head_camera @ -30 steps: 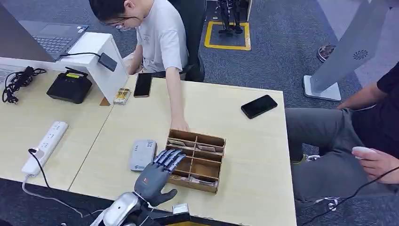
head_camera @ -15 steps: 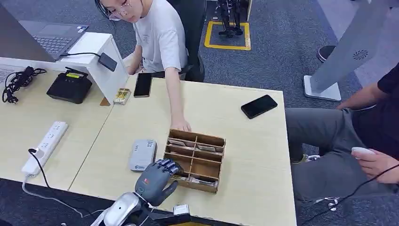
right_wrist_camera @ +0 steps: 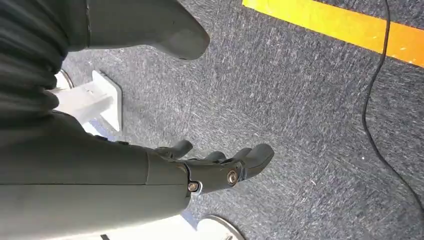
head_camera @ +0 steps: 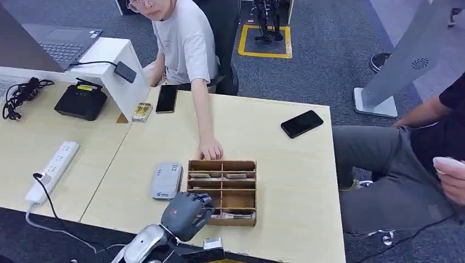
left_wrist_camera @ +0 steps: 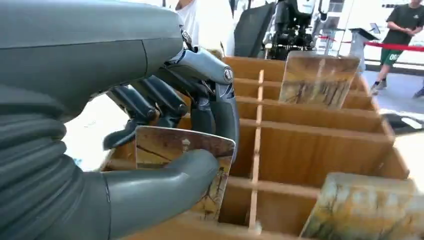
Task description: Pass the card to the sensor for recognition and then transmit it.
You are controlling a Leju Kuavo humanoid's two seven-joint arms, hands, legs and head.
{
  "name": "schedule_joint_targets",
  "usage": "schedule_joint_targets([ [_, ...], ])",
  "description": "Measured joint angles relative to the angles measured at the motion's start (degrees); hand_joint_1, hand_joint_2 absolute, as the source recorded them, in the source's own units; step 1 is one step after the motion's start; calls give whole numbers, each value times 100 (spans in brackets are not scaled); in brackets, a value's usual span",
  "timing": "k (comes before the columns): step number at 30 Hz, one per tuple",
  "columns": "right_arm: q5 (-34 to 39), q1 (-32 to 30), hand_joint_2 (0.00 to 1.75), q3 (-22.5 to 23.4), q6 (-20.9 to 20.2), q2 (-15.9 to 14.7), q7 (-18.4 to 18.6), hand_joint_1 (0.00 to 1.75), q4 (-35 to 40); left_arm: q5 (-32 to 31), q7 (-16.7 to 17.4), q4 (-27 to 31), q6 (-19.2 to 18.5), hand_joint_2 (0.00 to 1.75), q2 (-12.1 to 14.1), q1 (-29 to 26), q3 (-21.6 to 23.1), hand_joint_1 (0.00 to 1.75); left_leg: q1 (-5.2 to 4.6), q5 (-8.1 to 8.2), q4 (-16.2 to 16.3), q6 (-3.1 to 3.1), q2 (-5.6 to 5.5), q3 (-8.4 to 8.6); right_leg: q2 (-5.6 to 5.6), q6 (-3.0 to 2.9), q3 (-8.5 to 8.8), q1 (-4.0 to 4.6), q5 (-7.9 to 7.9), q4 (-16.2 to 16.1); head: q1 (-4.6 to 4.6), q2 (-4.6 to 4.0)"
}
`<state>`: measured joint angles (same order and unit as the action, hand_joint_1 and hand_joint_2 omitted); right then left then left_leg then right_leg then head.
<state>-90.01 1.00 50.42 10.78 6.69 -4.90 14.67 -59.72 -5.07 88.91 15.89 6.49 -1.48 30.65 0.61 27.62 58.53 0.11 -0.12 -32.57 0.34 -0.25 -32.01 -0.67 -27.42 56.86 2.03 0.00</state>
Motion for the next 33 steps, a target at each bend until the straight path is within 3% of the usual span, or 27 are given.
schedule_joint_targets([
  [3, 0, 3, 175, 0, -7, 0, 0, 0, 0, 136, -42, 85, -90, 175, -28, 41, -37, 168, 0, 0, 0, 0, 0, 0, 0, 0, 1, 0, 0, 0, 0, 0],
  [4, 0, 2, 175, 0, -7, 0, 0, 0, 0, 173, -42, 101, -94, 175, -31, 43, -46, 173, 0, 0, 0, 0, 0, 1, 0, 0, 1, 0, 0, 0, 0, 0],
  [5, 0, 1, 175, 0, -7, 0, 2, 0, 0, 206, -42, 121, -92, 175, -44, 44, -68, 162, 0, 0, 0, 0, 0, 1, 0, 0, 0, 0, 0, 0, 0, 0],
  [7, 0, 0, 175, 0, -24, 2, 2, 0, 2, 384, -42, 236, -24, 175, -81, 86, -153, 59, 0, -3, 0, 2, -1, 1, 0, 0, -1, 0, 1, 0, 0, 0],
  [8, 0, 0, 175, 0, -22, 2, -4, 0, 2, 524, -44, 356, 26, 175, -119, 150, -216, 155, 0, -5, 1, 0, -3, -1, -1, 0, -2, 1, 1, 0, 0, 0],
  [12, 0, 0, 175, -2, -7, 24, -20, 0, 31, 807, 32, 969, 391, 175, -234, 755, -608, 150, 1, -17, 1, 0, -11, -3, -9, -1, 0, 1, 6, 2, 0, 0],
  [14, 0, 1, 175, -4, 2, 37, -26, 0, 35, 840, 118, 1236, 398, 175, -260, 1113, -818, 148, 1, -17, 1, -1, -11, -2, -10, -4, 2, 1, 9, 4, 0, 0],
  [16, 0, -2, 175, -4, 4, 46, -26, 0, 37, 848, 153, 1426, 402, 175, -264, 1316, -947, 175, 0, -18, 1, -1, -10, 0, -8, -5, 1, 1, 10, 4, 2, 0],
  [20, 0, 1, 175, -15, 13, 48, -37, 0, 37, 700, 146, 1635, 638, 175, -214, 1594, -1078, 175, 1, -18, 1, -1, -11, -2, -9, -5, 0, 1, 9, 5, 0, 0],
  [24, 0, 0, 175, -22, 11, 48, -33, 0, 37, 400, 262, 1696, 656, 175, -70, 1959, -1297, 175, 1, -18, 1, -1, -11, -2, -9, -5, -1, 1, 9, 5, 2, 0],
  [28, 0, 4, 175, -44, 13, 48, -26, 0, 37, -582, 518, 1670, 826, 175, -24, 2126, -1382, 175, 0, -18, 1, -1, -10, -2, -8, -5, -1, 3, 9, 4, 2, 0],
  [33, 0, 7, 175, -52, 13, 48, -26, 0, 35, -784, 572, 1583, 918, 175, -17, 2149, -1382, 175, -1, -18, 1, -1, -10, -2, -8, -5, -2, 3, 9, 4, 0, 0],
])
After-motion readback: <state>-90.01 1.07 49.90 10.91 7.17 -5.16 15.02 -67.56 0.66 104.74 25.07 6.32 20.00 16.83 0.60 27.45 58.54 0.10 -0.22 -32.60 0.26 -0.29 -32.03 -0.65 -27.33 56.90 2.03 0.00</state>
